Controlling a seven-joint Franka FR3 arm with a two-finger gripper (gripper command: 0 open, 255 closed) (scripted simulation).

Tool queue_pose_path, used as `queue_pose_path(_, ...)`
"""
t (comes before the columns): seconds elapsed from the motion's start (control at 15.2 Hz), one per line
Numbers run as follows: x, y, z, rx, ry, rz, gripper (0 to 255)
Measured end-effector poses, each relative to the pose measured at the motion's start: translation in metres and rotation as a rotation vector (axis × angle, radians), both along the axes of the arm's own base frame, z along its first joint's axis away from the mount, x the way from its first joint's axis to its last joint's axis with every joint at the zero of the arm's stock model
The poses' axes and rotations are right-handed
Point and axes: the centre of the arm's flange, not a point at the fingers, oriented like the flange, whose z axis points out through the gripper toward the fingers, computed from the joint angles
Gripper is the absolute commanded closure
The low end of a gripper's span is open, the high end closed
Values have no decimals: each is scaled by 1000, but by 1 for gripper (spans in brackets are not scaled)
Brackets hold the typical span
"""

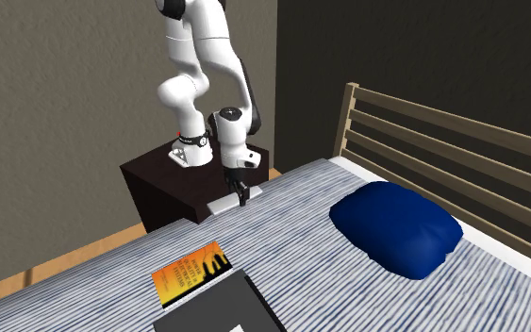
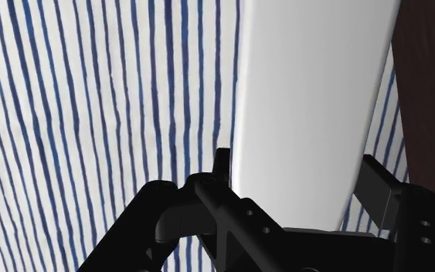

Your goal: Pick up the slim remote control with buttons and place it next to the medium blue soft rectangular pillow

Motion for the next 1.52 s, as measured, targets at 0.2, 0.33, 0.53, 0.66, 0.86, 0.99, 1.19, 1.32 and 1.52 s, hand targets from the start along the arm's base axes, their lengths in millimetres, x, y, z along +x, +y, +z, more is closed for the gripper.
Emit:
queue_pose_path(0.2, 0, 0, 15, 1, 0, 0, 255)
queue_pose_path(0.33, 0, 1, 25, 1, 0, 0, 255)
queue_pose_path(0.53, 0, 0, 41, 2, 0, 0, 255)
queue_pose_path(0.66, 0, 0, 53, 1, 0, 1, 255)
queue_pose_path(0.86, 1, 1, 68, 1, 0, 1, 255)
queue_pose_path(0.99, 1, 1, 78, 1, 0, 1, 255)
queue_pose_path(1.19, 0, 0, 93, 1, 0, 1, 255)
queue_pose_path(1.32, 15, 4, 97, -1, 1, 2, 255)
queue_pose_path(1.52, 53, 10, 98, -2, 1, 4, 255)
